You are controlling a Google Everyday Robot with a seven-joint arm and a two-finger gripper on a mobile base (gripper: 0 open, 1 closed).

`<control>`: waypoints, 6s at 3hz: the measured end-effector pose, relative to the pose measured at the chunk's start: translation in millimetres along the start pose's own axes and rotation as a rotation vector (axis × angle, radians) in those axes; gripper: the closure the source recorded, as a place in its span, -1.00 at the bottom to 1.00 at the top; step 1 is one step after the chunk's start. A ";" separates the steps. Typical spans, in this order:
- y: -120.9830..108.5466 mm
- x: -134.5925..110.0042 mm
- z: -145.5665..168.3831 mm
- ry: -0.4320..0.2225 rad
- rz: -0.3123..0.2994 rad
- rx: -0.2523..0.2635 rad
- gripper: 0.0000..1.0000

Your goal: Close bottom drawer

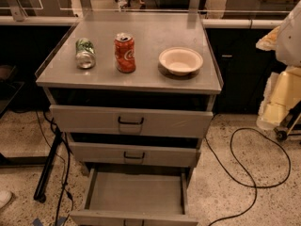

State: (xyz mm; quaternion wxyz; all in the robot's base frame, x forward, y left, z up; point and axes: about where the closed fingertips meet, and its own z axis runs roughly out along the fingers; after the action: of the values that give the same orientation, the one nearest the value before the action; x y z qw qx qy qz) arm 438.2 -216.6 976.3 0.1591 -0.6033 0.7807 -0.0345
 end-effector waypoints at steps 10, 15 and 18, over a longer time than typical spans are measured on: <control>92.1 15.4 97.5 -0.010 0.098 -0.218 1.00; 232.5 65.8 258.8 -0.016 0.282 -0.498 1.00; 283.1 84.5 337.5 -0.021 0.369 -0.623 1.00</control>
Offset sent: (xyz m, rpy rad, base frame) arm 0.0000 0.0000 0.0000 0.0000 0.0000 0.0000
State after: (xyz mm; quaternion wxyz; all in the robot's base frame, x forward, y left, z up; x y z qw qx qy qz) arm 253.8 -174.2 569.6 -0.0206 -0.4722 0.8478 0.2405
